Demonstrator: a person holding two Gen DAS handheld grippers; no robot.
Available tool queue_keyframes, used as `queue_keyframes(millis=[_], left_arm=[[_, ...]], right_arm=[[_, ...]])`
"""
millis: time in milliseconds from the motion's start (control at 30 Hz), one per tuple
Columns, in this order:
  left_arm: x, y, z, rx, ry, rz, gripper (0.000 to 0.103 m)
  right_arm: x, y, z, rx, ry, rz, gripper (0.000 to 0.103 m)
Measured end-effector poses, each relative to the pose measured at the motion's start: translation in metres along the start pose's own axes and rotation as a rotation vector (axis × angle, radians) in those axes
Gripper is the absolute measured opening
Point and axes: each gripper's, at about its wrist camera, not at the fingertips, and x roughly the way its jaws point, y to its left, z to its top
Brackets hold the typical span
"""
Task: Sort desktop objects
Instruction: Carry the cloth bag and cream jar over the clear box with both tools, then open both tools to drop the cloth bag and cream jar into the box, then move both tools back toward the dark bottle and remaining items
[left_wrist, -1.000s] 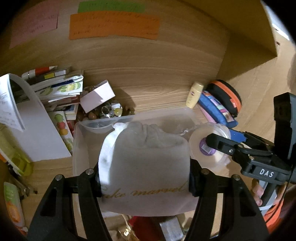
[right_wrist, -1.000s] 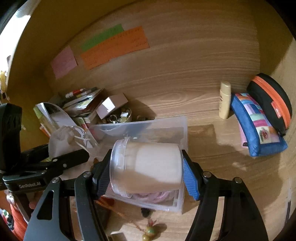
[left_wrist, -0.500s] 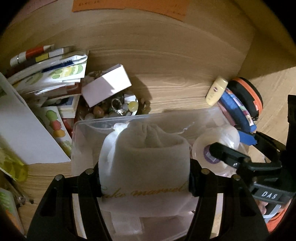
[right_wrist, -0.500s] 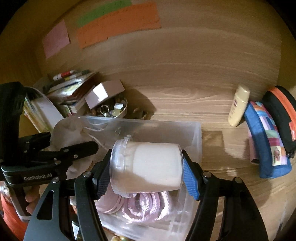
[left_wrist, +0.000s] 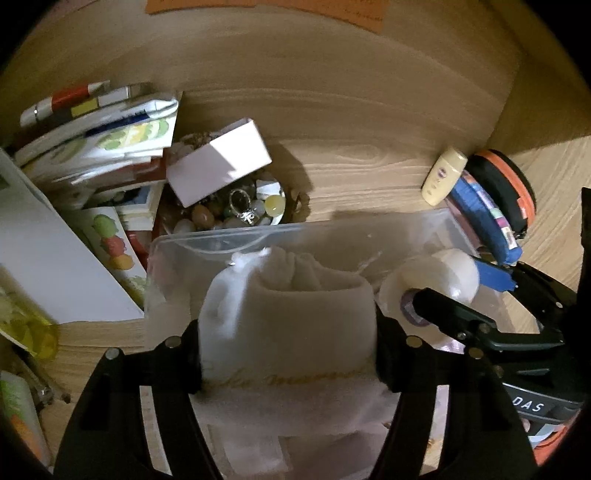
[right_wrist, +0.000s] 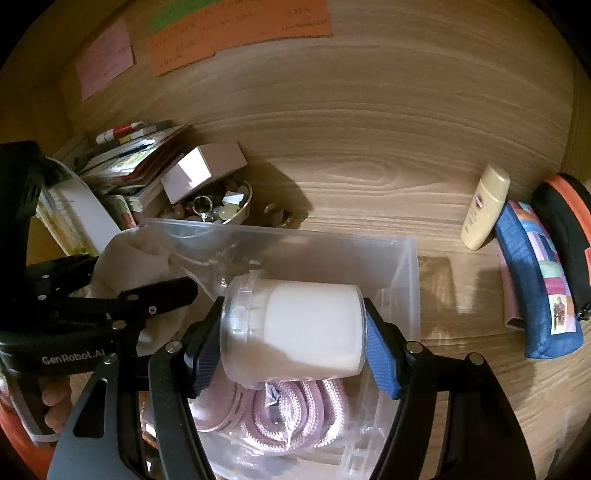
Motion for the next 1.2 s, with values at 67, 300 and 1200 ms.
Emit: queue_keyframes(millis=[67, 300, 1200], left_arm=[[-0.006, -0.001, 0.0, 0.005, -0.01, -0.005, 0.07], [-0.033, -0.009, 0.0, 0.032, -0.058, -0.001, 0.074], [-0.113, 0.038, -0.102, -0.023, -0.134, 0.146, 0.091]], right_arm=[[-0.004, 0.001, 0.0, 0.003, -0.006, 0.006, 0.065], [-0.026, 0.0, -0.001, 0.021, -0.037, 0.012, 0.066], [-0.1, 0.046, -0.076, -0.068, -0.105, -0.043, 0.082]])
